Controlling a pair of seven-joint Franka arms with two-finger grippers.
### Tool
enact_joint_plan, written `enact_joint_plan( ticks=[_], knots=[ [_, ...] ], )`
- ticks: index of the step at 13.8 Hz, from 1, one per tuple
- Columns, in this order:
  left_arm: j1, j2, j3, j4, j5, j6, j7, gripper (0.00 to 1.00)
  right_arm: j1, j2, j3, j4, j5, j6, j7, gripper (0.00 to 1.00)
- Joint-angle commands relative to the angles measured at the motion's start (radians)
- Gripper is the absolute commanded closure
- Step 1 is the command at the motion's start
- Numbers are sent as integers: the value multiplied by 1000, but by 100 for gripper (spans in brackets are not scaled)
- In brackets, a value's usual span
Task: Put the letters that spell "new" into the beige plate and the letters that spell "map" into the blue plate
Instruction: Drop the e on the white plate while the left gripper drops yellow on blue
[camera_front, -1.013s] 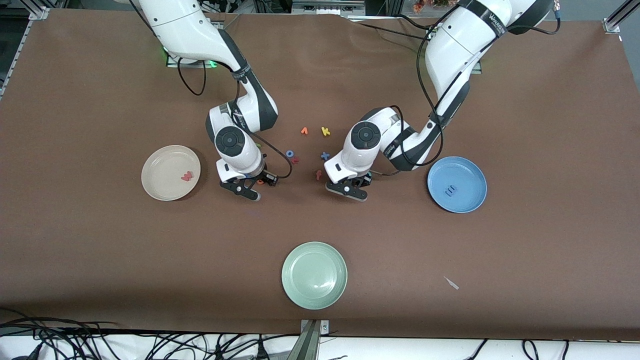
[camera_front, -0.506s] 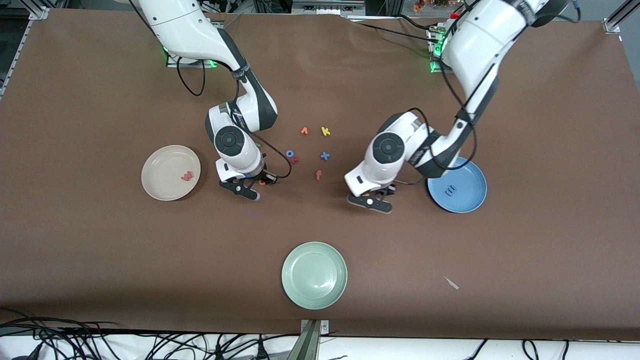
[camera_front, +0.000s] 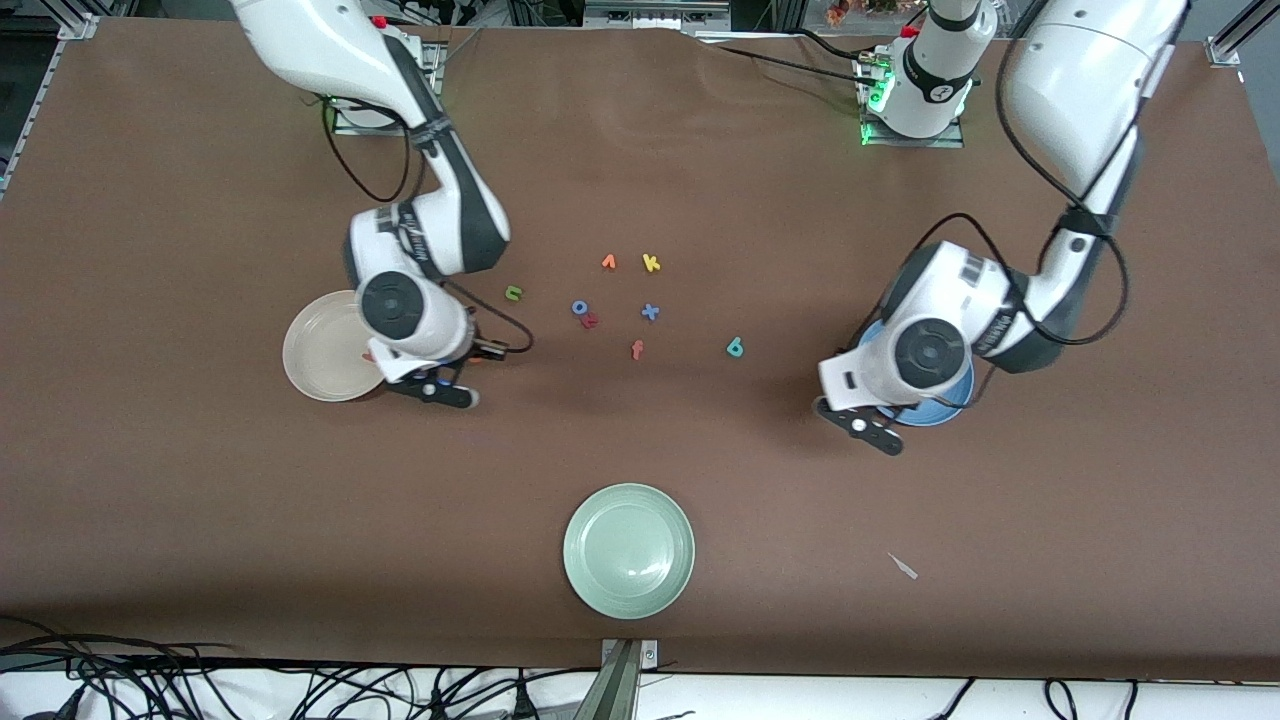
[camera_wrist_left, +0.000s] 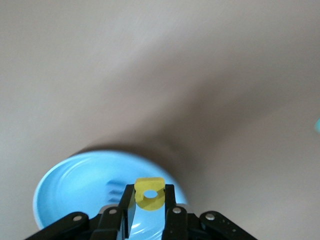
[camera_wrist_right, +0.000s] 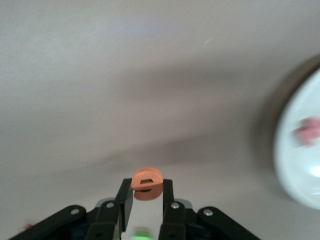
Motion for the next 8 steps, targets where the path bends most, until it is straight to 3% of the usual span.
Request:
enact_joint_plan(
  ticks=[1, 3, 4, 5, 6, 7, 8],
  knots=[
    [100, -57, -13, -137, -11, 16, 92, 99, 3, -92, -44, -127, 17, 26, -162, 100],
    [121, -118, -15, -289, -13, 106, 89, 97, 3, -148, -89, -239, 17, 111, -290, 100],
    [144, -142, -13, -350, -11, 160, 90, 91, 3, -173, -113, -293, 17, 155, -355, 100],
    [184, -143, -15, -383, -10, 190, 92, 75, 3, -190, -136, -336, 17, 189, -425, 100],
    [195, -143, -21, -391, -10, 191, 90, 11, 3, -201, -159, -362, 19, 209, -481, 100],
    [195, -151, -25, -391, -11, 185, 80, 0, 3, -201, -181, -379, 19, 221, -516, 100],
    [193, -156, -27, -391, -11, 182, 78, 0, 3, -201, -198, -396, 19, 241, -551, 100]
  ],
)
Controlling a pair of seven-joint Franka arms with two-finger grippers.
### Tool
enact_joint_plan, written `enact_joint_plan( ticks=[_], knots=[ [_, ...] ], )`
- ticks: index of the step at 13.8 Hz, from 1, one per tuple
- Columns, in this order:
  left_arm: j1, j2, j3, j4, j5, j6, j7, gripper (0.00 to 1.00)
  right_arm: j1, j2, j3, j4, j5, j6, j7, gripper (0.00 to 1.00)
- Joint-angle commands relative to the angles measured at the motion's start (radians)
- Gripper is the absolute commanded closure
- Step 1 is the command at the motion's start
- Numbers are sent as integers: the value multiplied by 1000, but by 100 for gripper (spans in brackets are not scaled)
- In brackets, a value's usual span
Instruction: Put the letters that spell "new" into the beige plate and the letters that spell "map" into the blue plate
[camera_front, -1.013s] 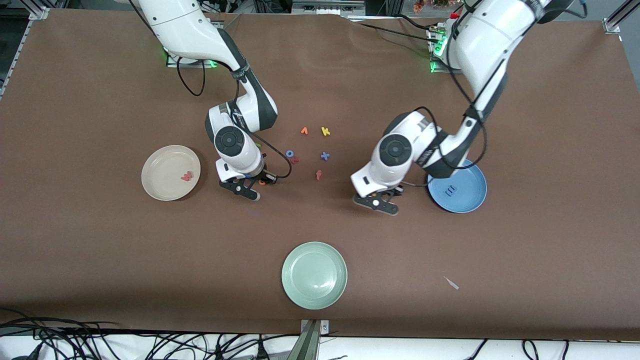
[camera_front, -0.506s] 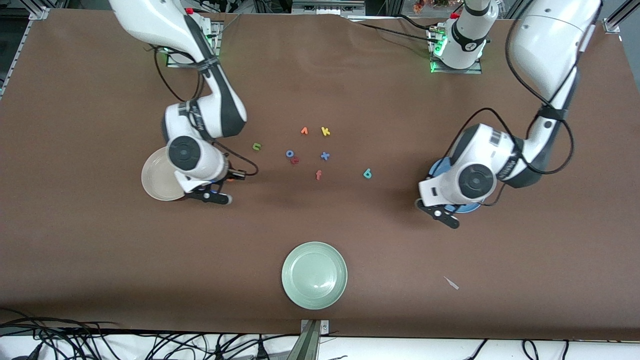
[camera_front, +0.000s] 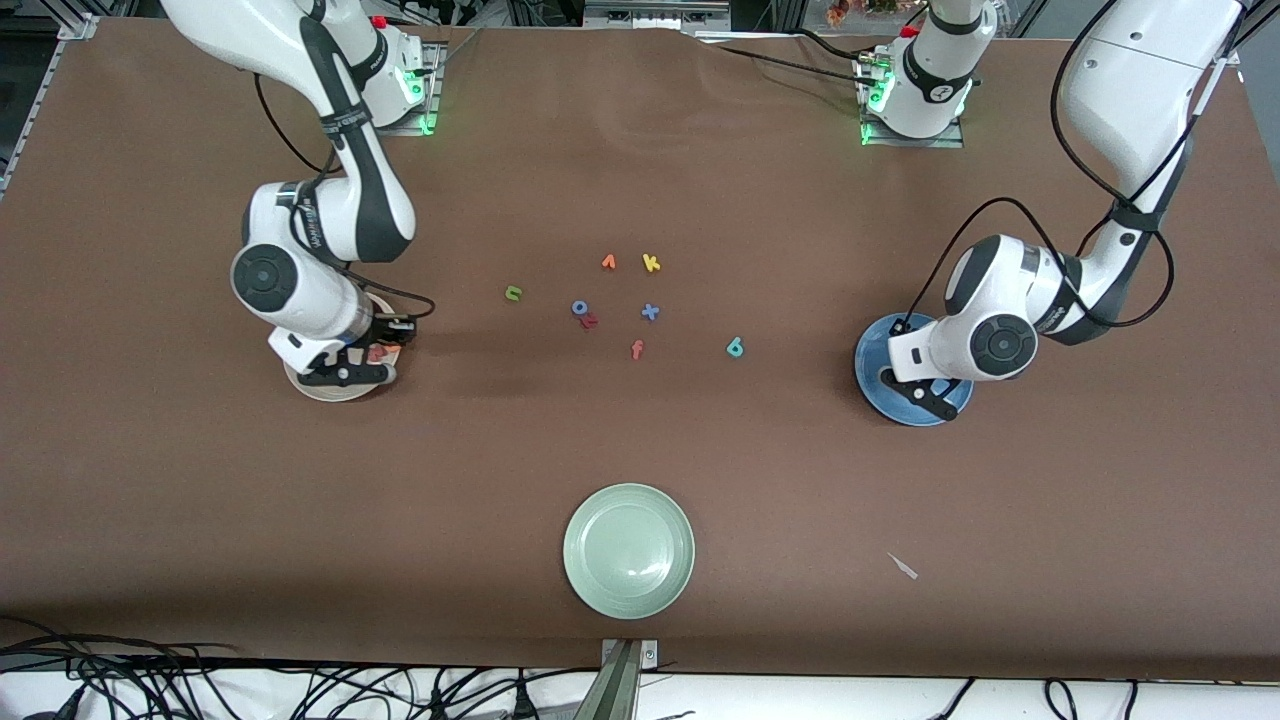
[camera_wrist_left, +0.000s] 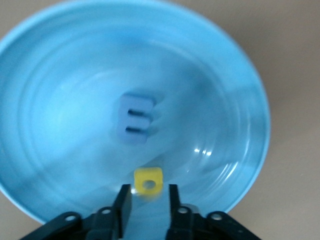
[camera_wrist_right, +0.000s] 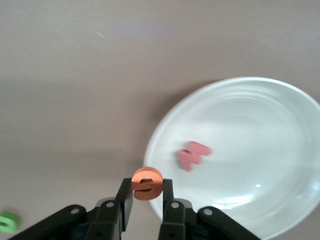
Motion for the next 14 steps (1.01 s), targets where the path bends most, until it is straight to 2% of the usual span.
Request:
enact_joint_plan(
  ticks=[1, 2, 3, 4, 8, 10, 12, 14],
  knots=[
    [18, -64, -22, -40, -16, 5, -1, 0, 10, -49, -41, -103, 18, 82, -118, 100],
    [18, -68, -32, -34, -24, 2, -1, 0, 10, -43, -45, -123, 18, 114, -141, 88],
    [18, -78, -67, -29, -25, -1, -6, 0, 10, -37, -47, -123, 20, 111, -134, 36],
    [18, -87, -103, -27, -28, -3, -33, 0, 10, -38, -47, -118, 21, 105, -120, 0],
    [-26, -74, -202, 26, -50, 0, -341, 0, 25, -78, -15, -39, 21, -71, 102, 0],
    [-116, -31, -210, 57, -51, 20, -516, 0, 27, -100, 39, -38, 21, -73, 226, 0],
    [-205, 43, -209, 95, -33, 106, -692, 0, 27, -104, 99, -40, 21, -61, 353, 0],
    [-256, 95, -204, 123, -15, 196, -716, 0, 27, -113, 151, -48, 21, -44, 490, 0]
  ],
)
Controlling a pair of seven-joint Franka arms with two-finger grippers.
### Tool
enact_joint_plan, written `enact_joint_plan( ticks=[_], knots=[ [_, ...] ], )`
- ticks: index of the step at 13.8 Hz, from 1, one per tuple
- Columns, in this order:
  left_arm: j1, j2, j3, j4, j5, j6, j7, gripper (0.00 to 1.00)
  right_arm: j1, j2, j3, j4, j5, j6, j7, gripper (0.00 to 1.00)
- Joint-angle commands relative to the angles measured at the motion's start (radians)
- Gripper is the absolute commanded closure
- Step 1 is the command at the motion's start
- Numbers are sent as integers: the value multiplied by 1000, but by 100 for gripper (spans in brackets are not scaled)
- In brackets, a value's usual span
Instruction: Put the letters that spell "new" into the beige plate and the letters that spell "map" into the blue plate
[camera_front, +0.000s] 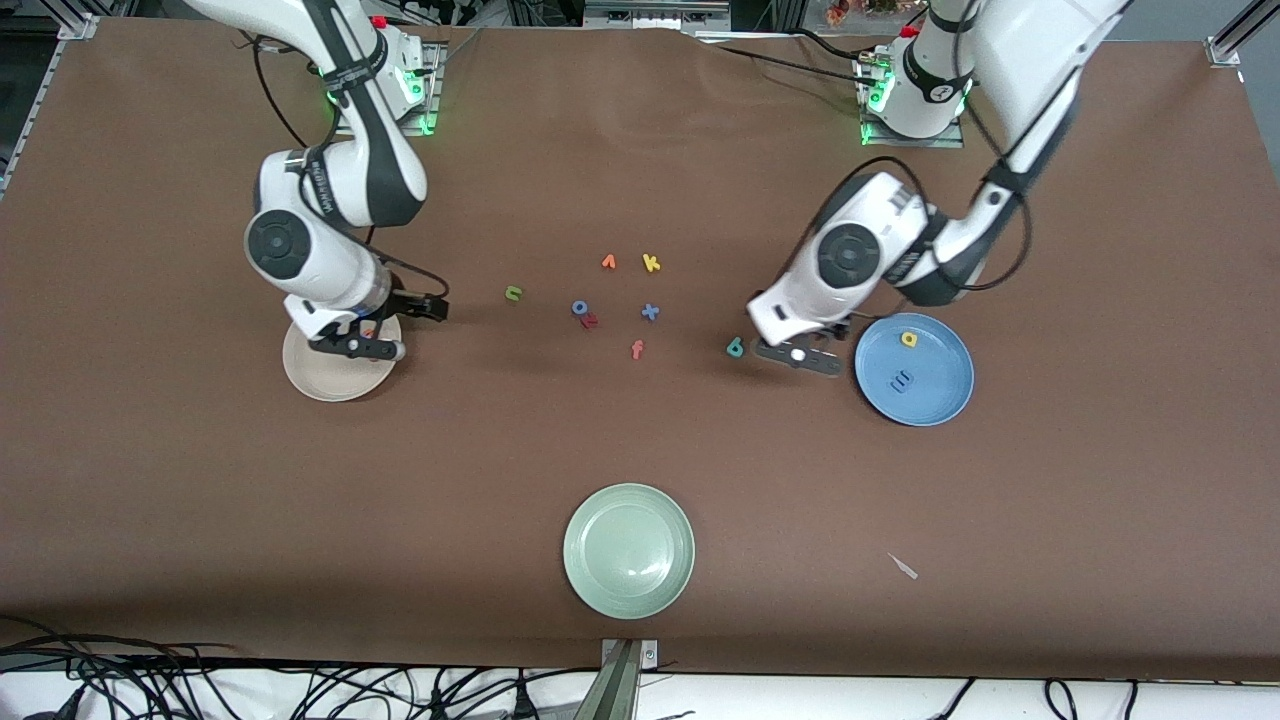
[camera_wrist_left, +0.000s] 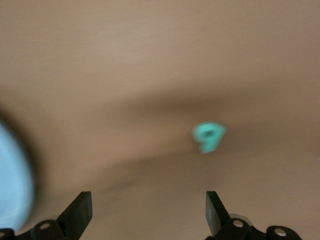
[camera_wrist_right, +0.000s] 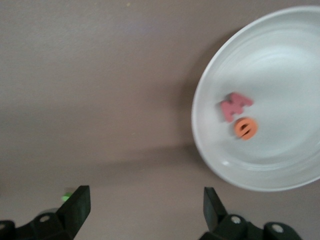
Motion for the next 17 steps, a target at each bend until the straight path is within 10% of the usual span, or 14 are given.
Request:
enact_joint_plan(
  ticks=[1, 10, 13, 17],
  knots=[
    [-48, 99, 14, 65, 43, 97, -41, 0, 2, -28, 62, -23, 12, 20, 163, 0],
    [-44, 185, 16, 62, 261, 185, -55, 4, 29, -11, 217, -187, 9, 317, 416, 0],
    [-48, 185, 17, 54, 264, 185, -52, 27, 72, 70, 217, -189, 9, 434, 456, 0],
    [-57, 183, 17, 51, 262, 180, -53, 84, 91, 93, 217, -189, 9, 473, 470, 1]
  ],
)
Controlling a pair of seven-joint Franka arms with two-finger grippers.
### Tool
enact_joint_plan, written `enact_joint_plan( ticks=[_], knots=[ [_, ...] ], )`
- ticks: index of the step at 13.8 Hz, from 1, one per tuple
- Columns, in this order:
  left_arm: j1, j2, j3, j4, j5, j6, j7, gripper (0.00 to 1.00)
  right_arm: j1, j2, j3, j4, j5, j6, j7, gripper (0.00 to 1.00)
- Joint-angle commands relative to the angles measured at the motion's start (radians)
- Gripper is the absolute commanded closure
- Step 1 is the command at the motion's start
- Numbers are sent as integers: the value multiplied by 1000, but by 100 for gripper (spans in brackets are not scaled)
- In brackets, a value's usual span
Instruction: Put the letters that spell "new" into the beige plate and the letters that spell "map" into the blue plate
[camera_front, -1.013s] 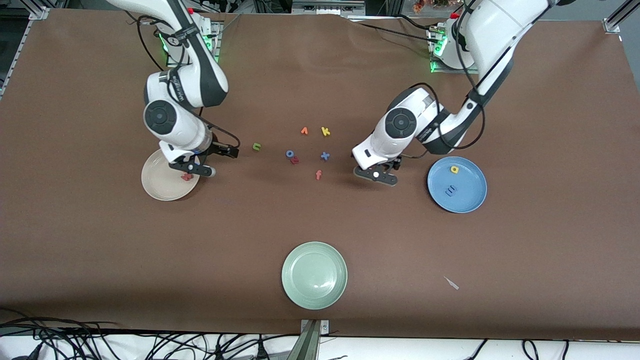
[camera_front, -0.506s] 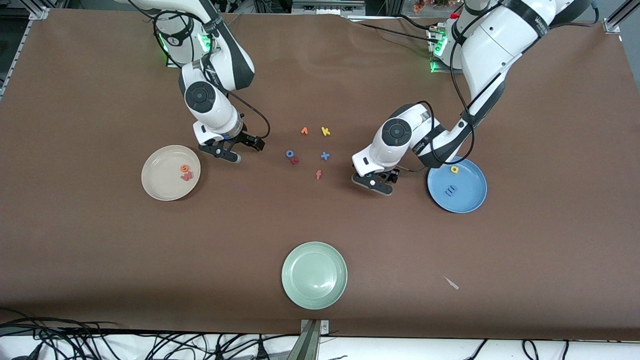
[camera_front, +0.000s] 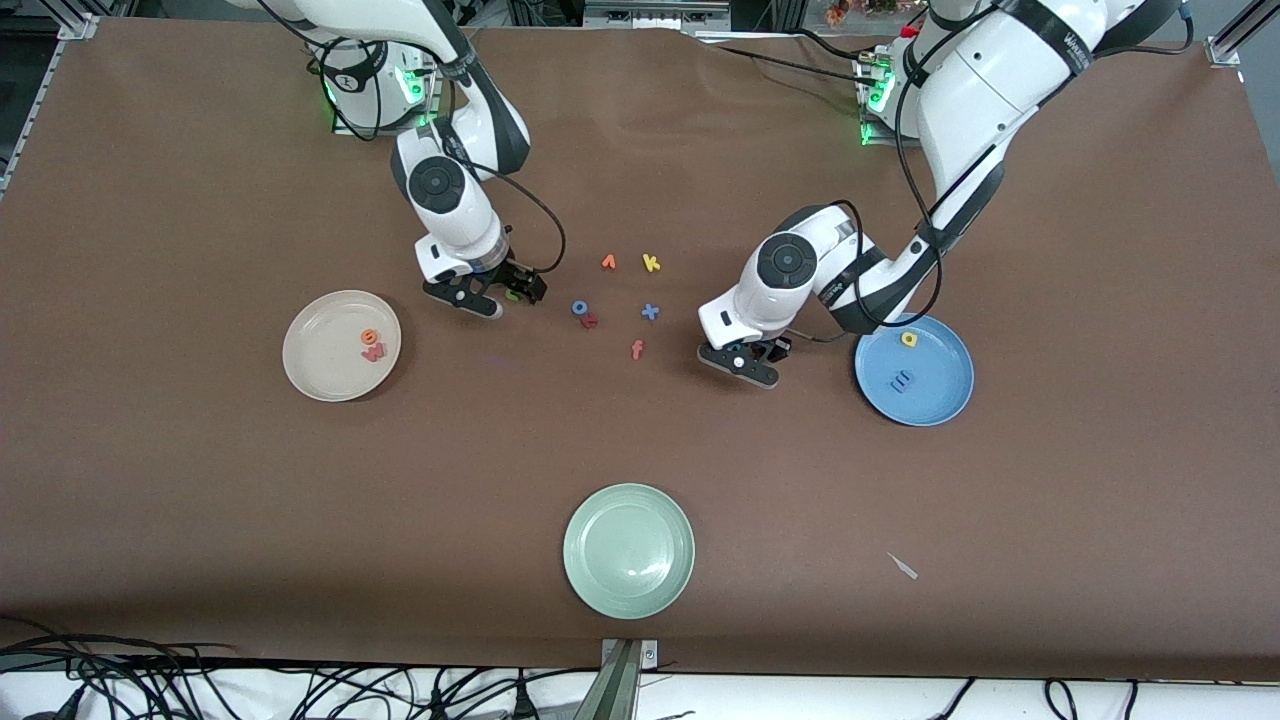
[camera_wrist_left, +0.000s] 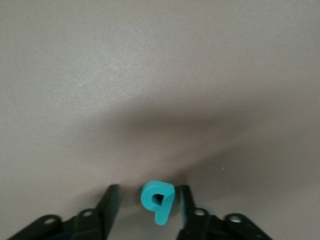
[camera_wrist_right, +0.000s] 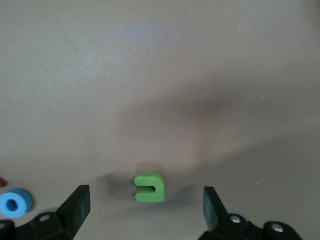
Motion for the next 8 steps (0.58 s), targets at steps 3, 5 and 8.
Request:
enact_joint_plan(
  ticks=[3, 5, 8],
  knots=[
    [11, -9, -4, 12, 36, -26, -10, 96, 5, -2, -2, -2, 9, 20, 8, 11],
    [32, -56, -7, 18, 36, -99, 1, 96, 5, -2, -2, -2, 9, 20, 5, 24],
    [107, -110, -12, 21, 26, -176, 135, 94, 5, 0, -2, -2, 9, 20, 2, 31]
  ],
)
